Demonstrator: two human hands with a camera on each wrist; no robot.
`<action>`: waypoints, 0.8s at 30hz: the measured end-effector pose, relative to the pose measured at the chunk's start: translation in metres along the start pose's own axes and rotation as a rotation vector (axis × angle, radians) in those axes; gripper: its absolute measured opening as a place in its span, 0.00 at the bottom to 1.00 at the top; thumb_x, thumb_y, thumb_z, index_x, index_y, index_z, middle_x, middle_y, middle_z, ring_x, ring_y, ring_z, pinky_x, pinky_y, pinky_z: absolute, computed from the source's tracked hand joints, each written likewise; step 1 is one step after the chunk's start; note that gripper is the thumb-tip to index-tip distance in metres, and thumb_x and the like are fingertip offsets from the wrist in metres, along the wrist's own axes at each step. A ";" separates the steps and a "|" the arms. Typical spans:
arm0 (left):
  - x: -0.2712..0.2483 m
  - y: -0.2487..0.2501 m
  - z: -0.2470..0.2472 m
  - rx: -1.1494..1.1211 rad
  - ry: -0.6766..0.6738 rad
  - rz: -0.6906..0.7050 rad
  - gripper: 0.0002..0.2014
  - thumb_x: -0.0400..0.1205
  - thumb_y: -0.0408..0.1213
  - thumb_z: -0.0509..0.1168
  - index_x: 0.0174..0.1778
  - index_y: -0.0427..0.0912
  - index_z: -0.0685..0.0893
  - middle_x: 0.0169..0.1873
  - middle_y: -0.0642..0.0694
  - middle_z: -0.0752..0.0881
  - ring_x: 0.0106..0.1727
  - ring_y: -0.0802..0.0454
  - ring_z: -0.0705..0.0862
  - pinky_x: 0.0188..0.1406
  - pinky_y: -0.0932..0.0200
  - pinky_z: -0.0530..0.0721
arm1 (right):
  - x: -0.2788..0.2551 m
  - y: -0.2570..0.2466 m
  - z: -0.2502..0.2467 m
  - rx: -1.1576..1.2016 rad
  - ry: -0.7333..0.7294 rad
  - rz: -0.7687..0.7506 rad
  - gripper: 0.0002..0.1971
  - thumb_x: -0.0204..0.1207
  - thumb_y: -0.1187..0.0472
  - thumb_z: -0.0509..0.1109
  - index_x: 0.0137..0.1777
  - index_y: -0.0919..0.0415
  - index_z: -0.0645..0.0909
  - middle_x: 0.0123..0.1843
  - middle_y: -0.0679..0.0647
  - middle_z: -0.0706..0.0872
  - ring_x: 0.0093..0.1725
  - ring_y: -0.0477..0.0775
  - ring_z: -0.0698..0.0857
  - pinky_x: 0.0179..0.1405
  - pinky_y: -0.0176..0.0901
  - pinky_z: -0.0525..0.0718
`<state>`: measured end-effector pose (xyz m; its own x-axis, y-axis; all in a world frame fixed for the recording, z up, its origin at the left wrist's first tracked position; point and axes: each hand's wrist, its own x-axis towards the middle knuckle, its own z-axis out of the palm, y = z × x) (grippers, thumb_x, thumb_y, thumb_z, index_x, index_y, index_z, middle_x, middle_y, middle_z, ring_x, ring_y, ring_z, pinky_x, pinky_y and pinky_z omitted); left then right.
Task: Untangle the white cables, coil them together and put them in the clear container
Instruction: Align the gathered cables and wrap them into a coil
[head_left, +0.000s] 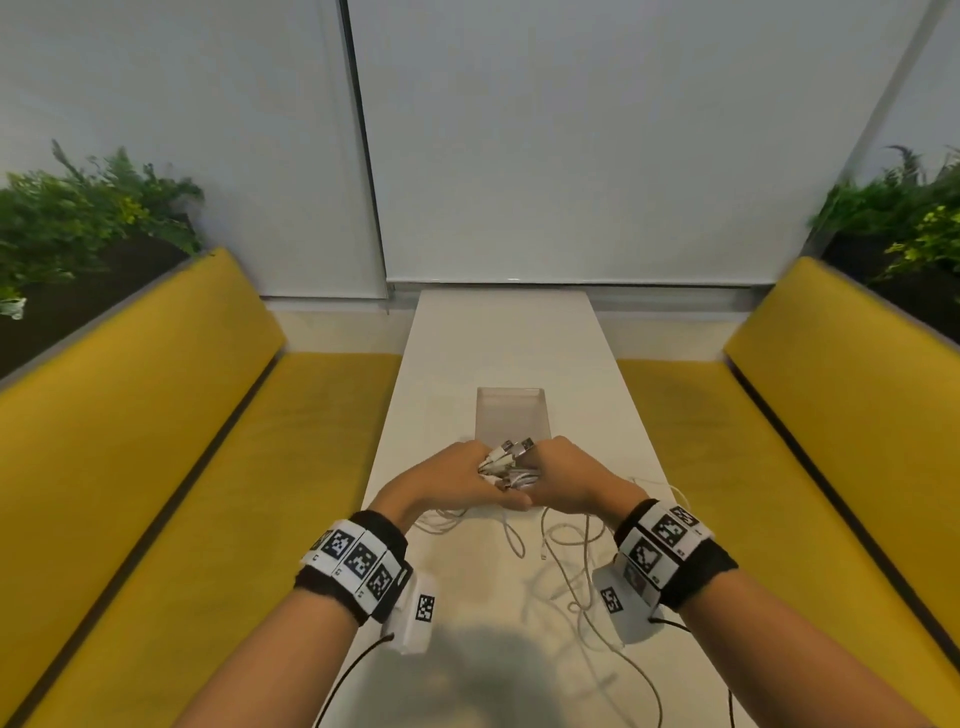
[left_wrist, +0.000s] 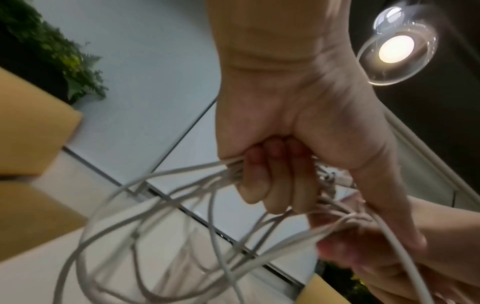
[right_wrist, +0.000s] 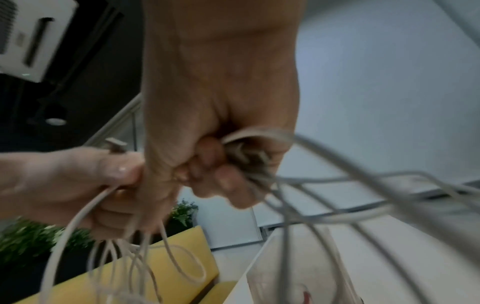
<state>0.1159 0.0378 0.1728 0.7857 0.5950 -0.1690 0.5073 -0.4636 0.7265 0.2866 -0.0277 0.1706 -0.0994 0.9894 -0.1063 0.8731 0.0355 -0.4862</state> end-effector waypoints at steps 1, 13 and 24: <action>0.000 -0.003 -0.002 -0.004 0.011 0.021 0.10 0.76 0.50 0.78 0.36 0.57 0.84 0.31 0.57 0.85 0.29 0.65 0.80 0.31 0.66 0.75 | 0.000 0.003 0.001 0.075 0.005 -0.019 0.18 0.73 0.47 0.76 0.44 0.65 0.88 0.38 0.60 0.90 0.34 0.59 0.83 0.30 0.42 0.73; -0.033 0.028 -0.080 -0.182 0.471 0.091 0.20 0.83 0.52 0.69 0.26 0.51 0.75 0.27 0.52 0.74 0.29 0.55 0.70 0.32 0.57 0.67 | -0.010 0.038 -0.026 0.521 0.218 0.054 0.24 0.75 0.48 0.77 0.25 0.58 0.71 0.21 0.49 0.71 0.19 0.47 0.68 0.20 0.35 0.68; -0.045 0.056 -0.094 -0.400 0.811 0.302 0.14 0.82 0.50 0.70 0.36 0.44 0.87 0.26 0.52 0.76 0.26 0.60 0.71 0.28 0.65 0.72 | -0.003 0.063 -0.016 0.483 0.197 0.045 0.20 0.78 0.56 0.75 0.25 0.54 0.76 0.22 0.47 0.79 0.22 0.46 0.78 0.26 0.37 0.77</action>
<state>0.0760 0.0466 0.2836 0.3030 0.8306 0.4673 0.0462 -0.5025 0.8633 0.3498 -0.0264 0.1541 0.0656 0.9978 0.0064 0.5502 -0.0308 -0.8344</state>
